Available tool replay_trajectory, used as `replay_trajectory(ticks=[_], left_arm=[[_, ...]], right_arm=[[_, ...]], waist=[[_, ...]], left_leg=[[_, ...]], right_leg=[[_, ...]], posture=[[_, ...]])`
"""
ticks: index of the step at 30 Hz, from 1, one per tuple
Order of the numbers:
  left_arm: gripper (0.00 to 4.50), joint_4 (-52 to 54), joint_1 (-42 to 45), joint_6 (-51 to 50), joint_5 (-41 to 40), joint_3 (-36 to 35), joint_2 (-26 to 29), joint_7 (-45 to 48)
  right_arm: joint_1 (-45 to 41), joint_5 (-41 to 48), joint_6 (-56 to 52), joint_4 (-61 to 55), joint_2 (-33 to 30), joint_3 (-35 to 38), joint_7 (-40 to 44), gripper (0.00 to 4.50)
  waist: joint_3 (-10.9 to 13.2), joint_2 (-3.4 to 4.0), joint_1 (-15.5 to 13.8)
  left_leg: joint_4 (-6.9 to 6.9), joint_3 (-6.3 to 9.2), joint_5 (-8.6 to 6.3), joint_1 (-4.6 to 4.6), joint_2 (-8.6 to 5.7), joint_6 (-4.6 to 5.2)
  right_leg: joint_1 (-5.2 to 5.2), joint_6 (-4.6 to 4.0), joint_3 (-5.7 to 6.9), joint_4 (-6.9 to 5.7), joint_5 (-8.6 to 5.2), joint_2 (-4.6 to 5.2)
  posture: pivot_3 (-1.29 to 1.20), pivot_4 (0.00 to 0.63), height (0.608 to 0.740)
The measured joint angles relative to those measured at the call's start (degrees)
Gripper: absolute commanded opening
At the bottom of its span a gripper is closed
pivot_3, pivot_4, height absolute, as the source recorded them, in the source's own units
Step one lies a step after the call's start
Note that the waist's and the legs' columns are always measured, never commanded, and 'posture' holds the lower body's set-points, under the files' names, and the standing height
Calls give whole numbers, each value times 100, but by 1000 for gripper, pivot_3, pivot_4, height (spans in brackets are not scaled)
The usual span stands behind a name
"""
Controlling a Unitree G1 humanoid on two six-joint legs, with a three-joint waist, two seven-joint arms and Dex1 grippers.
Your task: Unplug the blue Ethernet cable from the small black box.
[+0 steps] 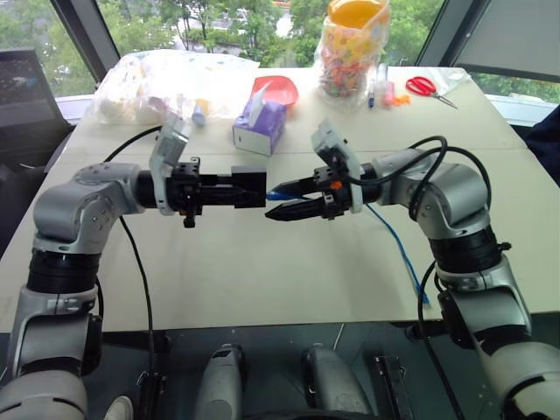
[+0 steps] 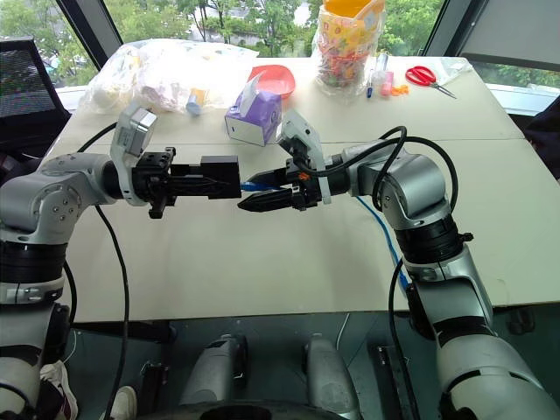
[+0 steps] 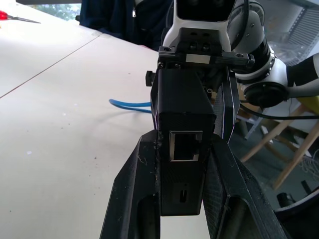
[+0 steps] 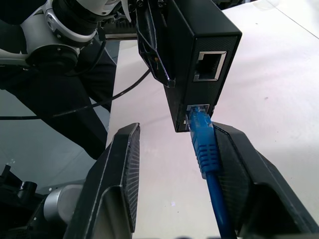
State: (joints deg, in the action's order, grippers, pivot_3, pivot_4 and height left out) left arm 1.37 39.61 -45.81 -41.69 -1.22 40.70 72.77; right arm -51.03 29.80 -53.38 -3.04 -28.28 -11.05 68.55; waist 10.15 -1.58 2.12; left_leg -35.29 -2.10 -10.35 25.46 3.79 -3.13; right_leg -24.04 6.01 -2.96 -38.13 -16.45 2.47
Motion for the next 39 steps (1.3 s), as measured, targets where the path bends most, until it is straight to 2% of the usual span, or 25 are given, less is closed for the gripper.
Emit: replay_trajectory(ticks=[1,23,25,28,31,33,39], left_arm=[[497,35,-18,6,-4,0,3,15],[497,224,-141,111,0,90,147,233],[497,223,-141,123,2,94,148,224],[497,209,-147,125,42,89,180,185],[497,210,-160,125,44,89,178,138],[497,210,-174,125,44,89,178,116],[497,210,-176,125,44,89,177,67]], right_arm=[[0,4,-4,12,-16,3,1,377],[-17,194,-38,34,-200,-210,182,377],[-16,195,-33,33,-209,-210,200,916],[-16,188,-27,34,-270,-210,207,916],[-15,191,-3,25,-267,-210,197,1717],[-15,194,-3,-12,-266,-210,196,2536],[-17,201,-10,-13,-257,-210,152,2536]], waist=[[0,0,0],[0,0,-3],[0,0,-3],[0,0,-3],[0,0,-3],[0,0,-3],[0,0,-3]], left_leg=[[0,0,0,0,0,0],[0,1,0,0,0,0],[0,1,0,0,0,0],[0,0,0,0,0,0],[0,1,0,0,0,0],[0,1,0,0,0,0],[0,1,0,0,0,0]], right_leg=[[0,0,0,0,0,0],[0,0,0,0,0,-1],[0,0,0,0,0,-1],[0,0,0,0,0,-1],[0,0,0,0,0,-1],[0,0,0,0,0,-1],[0,0,0,0,0,-1]], posture=[[0,150,735],[0,150,735],[0,150,735],[0,150,735],[0,150,735],[0,150,735],[0,150,735]])
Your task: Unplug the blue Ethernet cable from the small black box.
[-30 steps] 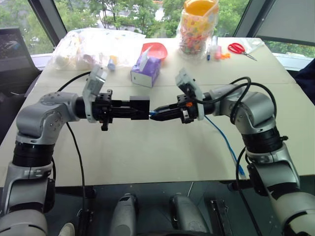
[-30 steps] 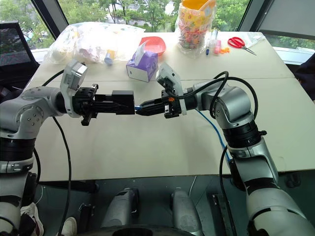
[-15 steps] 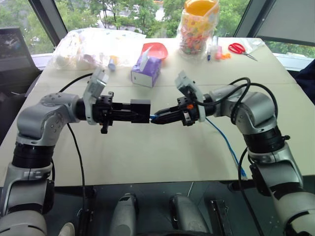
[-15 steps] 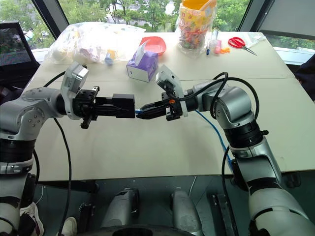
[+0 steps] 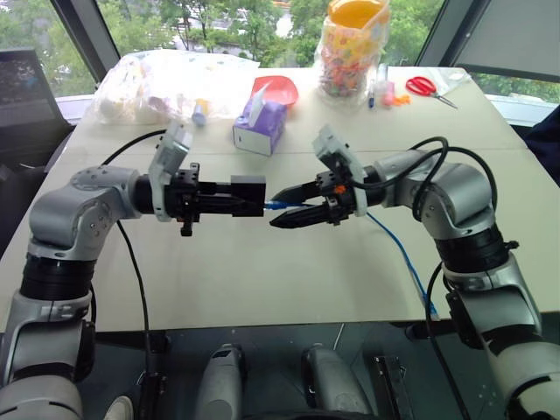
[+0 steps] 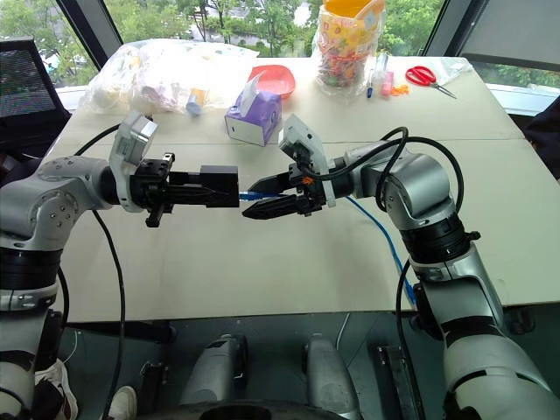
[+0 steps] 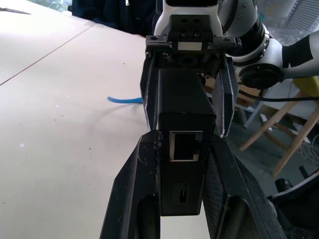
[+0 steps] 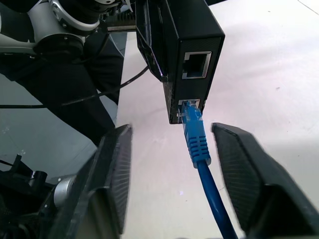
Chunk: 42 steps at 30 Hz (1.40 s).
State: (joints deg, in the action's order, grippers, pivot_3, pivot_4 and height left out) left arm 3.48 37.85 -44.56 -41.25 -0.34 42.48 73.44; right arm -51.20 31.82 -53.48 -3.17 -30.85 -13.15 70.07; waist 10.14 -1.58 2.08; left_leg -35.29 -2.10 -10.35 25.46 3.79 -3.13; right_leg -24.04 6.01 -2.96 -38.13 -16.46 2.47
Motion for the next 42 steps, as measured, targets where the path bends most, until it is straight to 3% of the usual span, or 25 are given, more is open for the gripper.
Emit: replay_trajectory(ticks=[4,7,10,11,33,42], left_arm=[[497,1,-5,1,0,0,0,-20],[497,2,-14,2,-1,0,-1,-20],[497,56,-63,8,-40,0,-16,14],[497,74,-87,21,-42,-9,-24,-7],[497,141,-188,29,-75,-69,-28,-209],[497,323,-566,-61,-179,-368,229,-372]], right_arm=[[-38,50,-56,4,1,0,3,2536],[-79,65,-88,7,1,0,1,1670],[-98,56,-116,105,1,9,-51,202],[-102,54,-128,129,1,8,-57,83],[-178,41,-247,305,78,13,-203,83],[-506,-404,468,1574,-421,274,-147,83]], waist=[[0,0,0],[0,0,0],[0,0,0],[0,0,0],[0,0,0],[0,0,-13]], left_leg=[[0,0,0,0,0,0],[0,0,0,0,0,0],[0,0,0,0,0,0],[0,0,0,0,0,0],[0,0,0,0,0,0],[0,-3,0,0,0,0]], right_leg=[[0,0,0,0,0,0],[0,0,0,0,0,0],[0,0,0,0,0,0],[0,0,0,0,0,0],[0,0,0,0,0,0],[-1,0,0,2,0,2]], posture=[[0,150,735],[0,150,735],[0,150,735],[0,150,735],[0,150,735],[0,150,735]])
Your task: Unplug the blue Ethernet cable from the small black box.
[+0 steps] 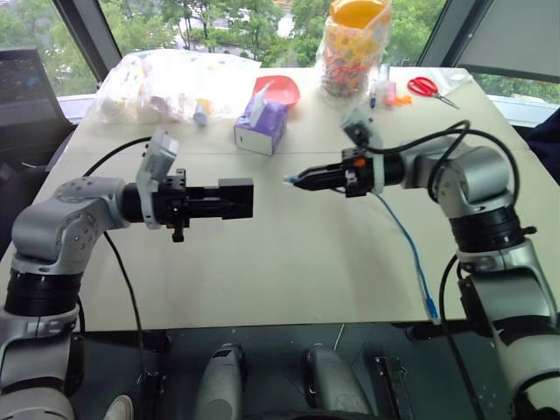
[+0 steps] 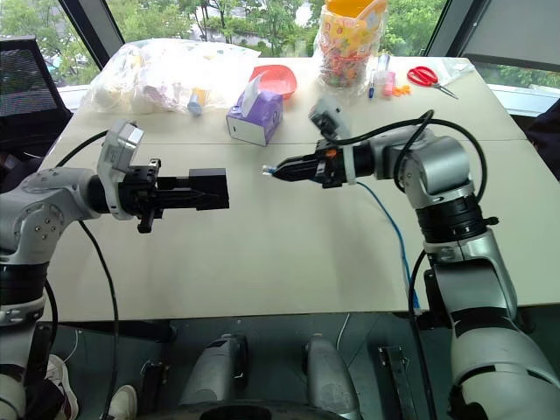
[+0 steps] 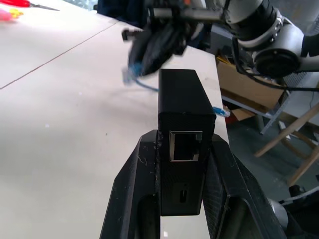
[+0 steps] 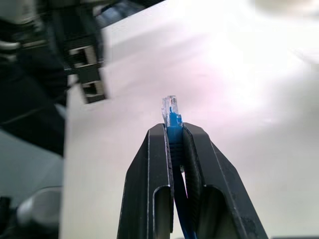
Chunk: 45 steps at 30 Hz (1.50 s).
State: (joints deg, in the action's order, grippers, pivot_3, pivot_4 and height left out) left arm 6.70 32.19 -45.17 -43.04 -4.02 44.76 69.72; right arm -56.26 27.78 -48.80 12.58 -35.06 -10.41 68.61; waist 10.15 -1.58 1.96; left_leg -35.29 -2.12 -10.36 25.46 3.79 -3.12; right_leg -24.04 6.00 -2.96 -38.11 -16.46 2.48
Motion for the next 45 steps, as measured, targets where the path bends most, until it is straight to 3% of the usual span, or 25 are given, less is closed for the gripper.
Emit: replay_trajectory(ticks=[5,11,14,17,20,24,29,31,38,42,45], left_arm=[[497,25,-19,291,195,124,-156,-37],[497,-449,-173,1610,1363,815,-1754,-1167],[497,-830,-207,2105,1843,1033,-2220,-1559],[497,-1638,-65,2859,2484,1318,-2857,-2064],[497,-2179,30,3481,2900,1497,-3108,-2230],[497,-2749,206,3984,3201,1477,-3203,-2426],[497,-3258,242,4342,3264,1404,-3306,-2486],[1532,-3407,241,4428,3264,1366,-3294,-2469],[4355,-3818,217,4715,3371,1362,-3122,-2230],[4459,-3801,233,4652,3323,1244,-3014,-2072],[4459,-3419,187,4283,3148,1101,-2536,-1773]], right_arm=[[-23,-748,994,856,-30,-61,-137,83],[-11,-1925,2351,2216,32,-224,-1093,83],[19,-2125,2492,2580,49,-195,-1386,1226],[51,-2257,2491,2791,191,-87,-1784,2653],[147,-2311,2404,2822,279,5,-2071,4277],[333,-2291,2097,2519,258,236,-2228,4400],[784,-2107,1411,981,-38,543,-2239,4400],[1145,-1973,1090,264,-205,632,-2150,4500],[2792,-1413,70,-2418,-910,676,-1775,4500],[2905,-1177,-239,-3059,-1132,853,-1778,4500],[3146,-992,-434,-3474,-1477,947,-1690,4500]], waist=[[0,0,-1],[0,0,-104],[-2,5,-115],[-2,4,-113],[-2,5,-102],[-2,6,-117],[-2,6,-139],[-2,6,-141],[-2,7,-102],[-2,7,-100],[-1,5,-112]], left_leg=[[-2,-1,0,-1,-1,0],[-15,-6,-1,2,-5,1],[-14,-9,-1,1,-5,2],[-18,-8,-1,1,-5,3],[-15,-7,-1,0,-4,3],[-15,-8,-1,2,-5,3],[-12,-4,-3,2,-5,4],[-11,-4,-3,3,-5,5],[-18,-1,-4,-2,-6,7],[-38,7,-4,-9,-2,7],[-41,8,-5,-6,-1,7]], right_leg=[[1,0,0,0,0,1],[5,2,-4,1,1,5],[3,3,-5,-1,2,5],[5,3,-5,-1,2,3],[3,3,-7,-2,3,1],[3,4,-7,-2,3,3],[4,4,-3,-1,3,4],[5,4,-3,1,3,4],[9,4,-4,0,3,4],[26,-1,-2,0,0,-3],[28,-5,-2,4,-2,-1]], posture=[[0,150,735],[0,150,735],[0,150,735],[0,150,735],[0,150,735],[0,150,735],[0,150,735],[0,150,735],[0,150,735],[0,150,735],[0,150,735]])
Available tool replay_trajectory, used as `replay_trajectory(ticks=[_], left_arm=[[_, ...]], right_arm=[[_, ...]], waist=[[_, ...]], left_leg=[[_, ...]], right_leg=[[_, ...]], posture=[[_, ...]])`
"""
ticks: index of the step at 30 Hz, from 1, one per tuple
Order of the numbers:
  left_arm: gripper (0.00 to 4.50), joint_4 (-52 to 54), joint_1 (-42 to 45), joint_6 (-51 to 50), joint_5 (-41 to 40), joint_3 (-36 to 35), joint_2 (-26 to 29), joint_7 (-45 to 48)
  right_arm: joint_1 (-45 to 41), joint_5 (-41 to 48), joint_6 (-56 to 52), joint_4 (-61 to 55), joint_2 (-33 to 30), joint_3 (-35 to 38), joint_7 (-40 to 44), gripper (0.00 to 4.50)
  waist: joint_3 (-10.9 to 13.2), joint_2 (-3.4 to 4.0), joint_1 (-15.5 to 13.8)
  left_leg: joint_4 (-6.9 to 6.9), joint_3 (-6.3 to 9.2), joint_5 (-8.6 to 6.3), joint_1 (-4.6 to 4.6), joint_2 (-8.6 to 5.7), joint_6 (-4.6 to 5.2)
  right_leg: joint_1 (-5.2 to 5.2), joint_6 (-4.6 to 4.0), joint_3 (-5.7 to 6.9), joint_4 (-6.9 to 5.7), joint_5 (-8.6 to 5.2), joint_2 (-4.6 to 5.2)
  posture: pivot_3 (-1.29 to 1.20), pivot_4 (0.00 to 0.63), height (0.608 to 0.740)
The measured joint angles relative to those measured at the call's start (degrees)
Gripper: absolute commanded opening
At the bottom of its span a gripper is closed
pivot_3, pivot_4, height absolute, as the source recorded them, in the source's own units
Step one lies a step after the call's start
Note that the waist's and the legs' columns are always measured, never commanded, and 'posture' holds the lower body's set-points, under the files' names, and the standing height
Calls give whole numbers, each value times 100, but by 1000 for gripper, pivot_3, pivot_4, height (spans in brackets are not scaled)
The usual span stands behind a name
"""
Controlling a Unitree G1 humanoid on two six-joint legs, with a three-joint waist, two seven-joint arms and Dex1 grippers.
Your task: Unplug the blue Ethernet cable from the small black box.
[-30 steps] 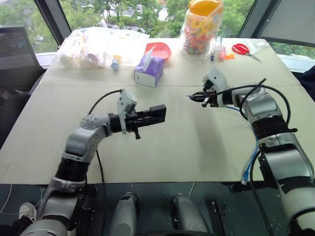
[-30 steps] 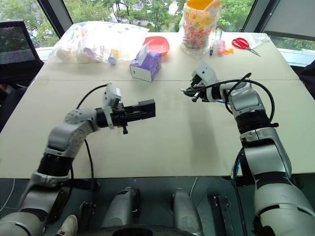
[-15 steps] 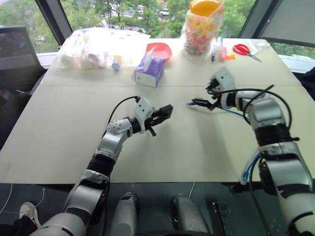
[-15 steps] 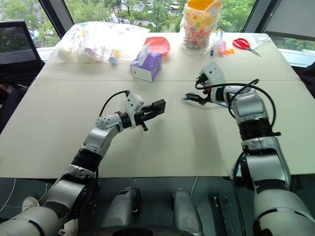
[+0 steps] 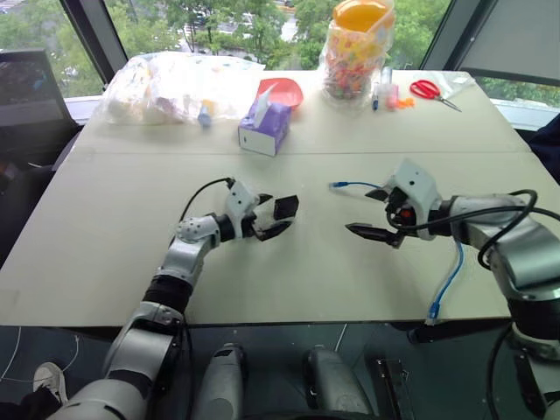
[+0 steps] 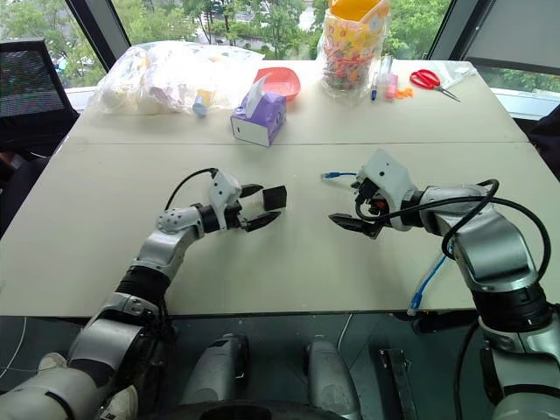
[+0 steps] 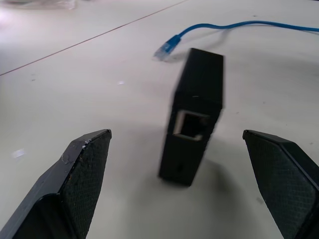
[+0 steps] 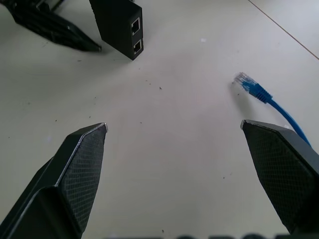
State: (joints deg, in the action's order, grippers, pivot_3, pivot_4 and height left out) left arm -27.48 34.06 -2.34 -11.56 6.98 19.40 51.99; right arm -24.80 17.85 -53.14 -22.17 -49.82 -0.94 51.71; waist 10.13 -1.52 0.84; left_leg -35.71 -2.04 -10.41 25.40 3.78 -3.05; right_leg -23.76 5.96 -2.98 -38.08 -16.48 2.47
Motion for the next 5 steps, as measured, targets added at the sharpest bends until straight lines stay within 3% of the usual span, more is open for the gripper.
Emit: replay_trajectory(ticks=[5], left_arm=[[4459,1141,-287,-1011,-624,-448,792,573]], right_arm=[[374,224,-32,-388,-443,134,167,4500]], waist=[[-1,1,-1]], left_leg=[[0,-5,-7,-2,-1,11]], right_leg=[[4,3,1,1,1,7]], posture=[[0,150,735]])
